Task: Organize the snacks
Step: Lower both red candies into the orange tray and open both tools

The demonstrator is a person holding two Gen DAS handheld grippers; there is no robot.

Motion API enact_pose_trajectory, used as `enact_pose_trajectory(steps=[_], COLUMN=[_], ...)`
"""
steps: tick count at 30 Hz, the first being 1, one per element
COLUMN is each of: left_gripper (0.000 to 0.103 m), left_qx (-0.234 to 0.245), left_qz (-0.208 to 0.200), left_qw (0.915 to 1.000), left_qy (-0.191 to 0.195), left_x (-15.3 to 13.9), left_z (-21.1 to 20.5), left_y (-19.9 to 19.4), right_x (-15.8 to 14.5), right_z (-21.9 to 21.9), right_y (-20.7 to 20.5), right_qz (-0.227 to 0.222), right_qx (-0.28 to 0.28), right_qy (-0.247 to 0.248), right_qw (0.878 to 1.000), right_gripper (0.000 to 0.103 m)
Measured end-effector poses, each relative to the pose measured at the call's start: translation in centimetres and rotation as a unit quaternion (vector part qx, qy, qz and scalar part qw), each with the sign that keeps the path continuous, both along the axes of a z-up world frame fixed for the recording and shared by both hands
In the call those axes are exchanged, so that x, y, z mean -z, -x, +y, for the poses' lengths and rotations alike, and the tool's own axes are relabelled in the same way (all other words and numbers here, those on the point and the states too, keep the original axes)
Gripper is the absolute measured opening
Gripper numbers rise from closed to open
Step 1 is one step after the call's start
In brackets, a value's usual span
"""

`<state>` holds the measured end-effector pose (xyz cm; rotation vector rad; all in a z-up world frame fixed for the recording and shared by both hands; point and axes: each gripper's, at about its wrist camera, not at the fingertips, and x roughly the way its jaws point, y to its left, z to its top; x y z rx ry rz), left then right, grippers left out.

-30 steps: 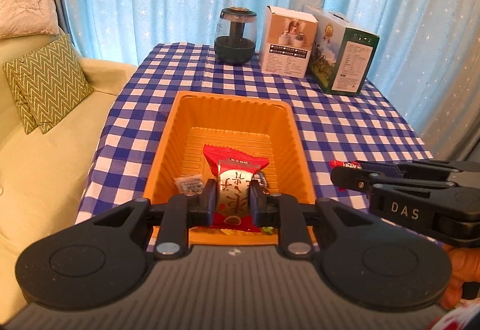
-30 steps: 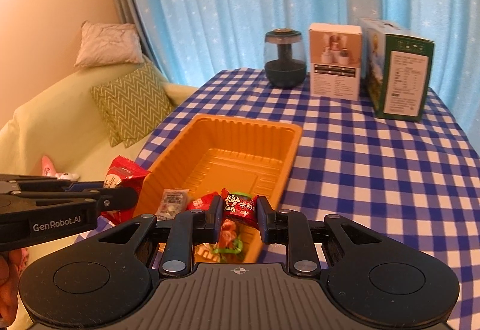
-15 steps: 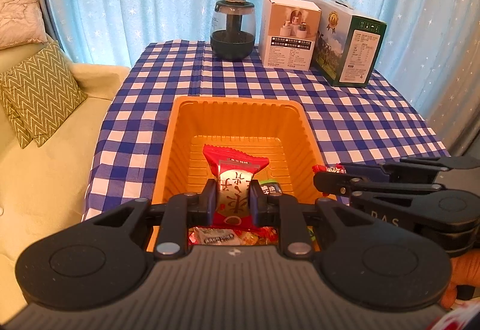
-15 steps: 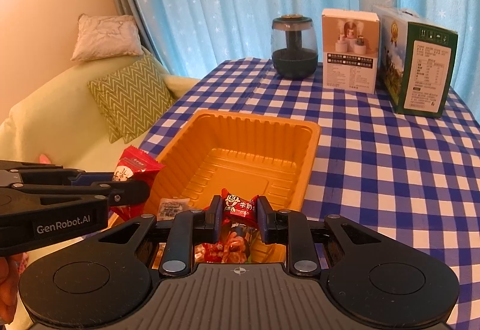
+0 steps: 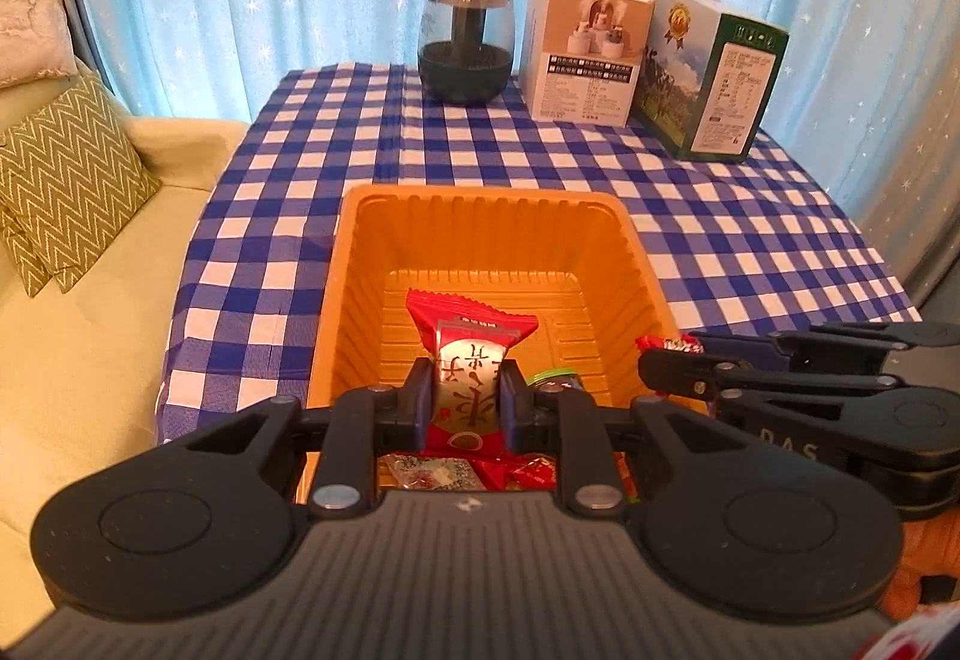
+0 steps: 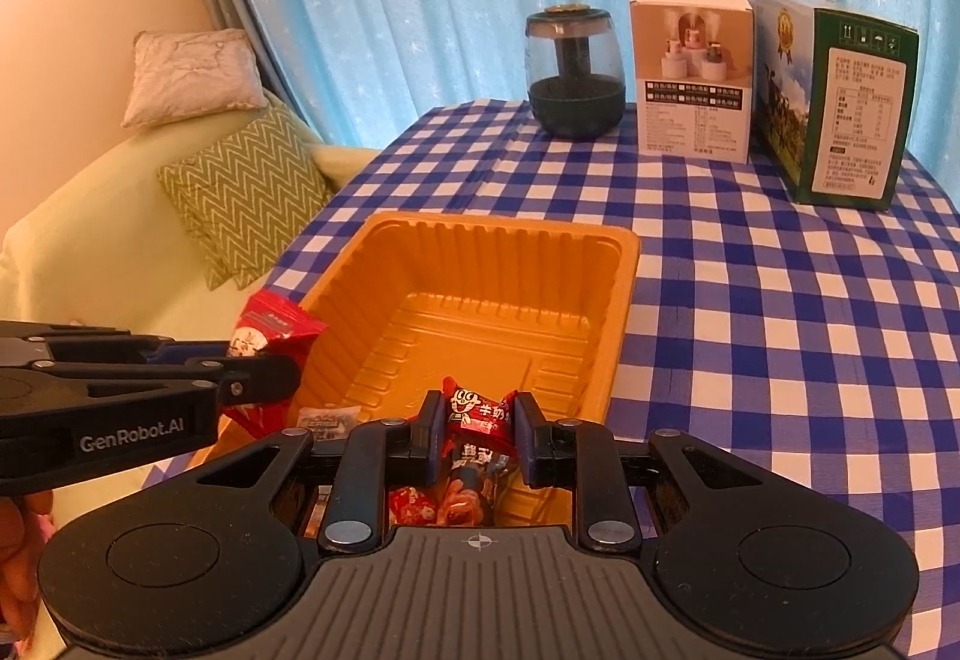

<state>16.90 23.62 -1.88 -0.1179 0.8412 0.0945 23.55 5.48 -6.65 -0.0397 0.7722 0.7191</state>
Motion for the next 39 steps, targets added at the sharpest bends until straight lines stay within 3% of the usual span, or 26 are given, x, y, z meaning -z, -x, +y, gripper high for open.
enact_pose_trajectory(steps=[11, 15, 18, 39], left_gripper=[0.020, 0.020, 0.030, 0.031], left_qx=[0.006, 0.012, 0.005, -0.005], left_qz=[0.015, 0.009, 0.012, -0.005], left_qw=[0.9997, 0.9999, 0.9998, 0.9997], left_qy=[-0.016, -0.004, -0.014, -0.023], left_x=[1.5, 1.7, 1.9, 0.2], left_z=[0.4, 0.4, 0.2, 1.4], left_y=[-1.5, -2.1, -2.3, 0.6], right_x=[0.7, 0.8, 0.8, -0.2], right_z=[-0.1, -0.3, -0.3, 0.5], right_y=[-0.9, -1.1, -1.1, -0.3], right_qz=[0.004, 0.010, 0.011, 0.007], right_qx=[0.010, 0.013, 0.015, 0.008], right_qy=[-0.001, -0.008, -0.010, -0.019], right_qw=[1.000, 1.000, 1.000, 1.000], right_gripper=[0.024, 0.024, 0.024, 0.024])
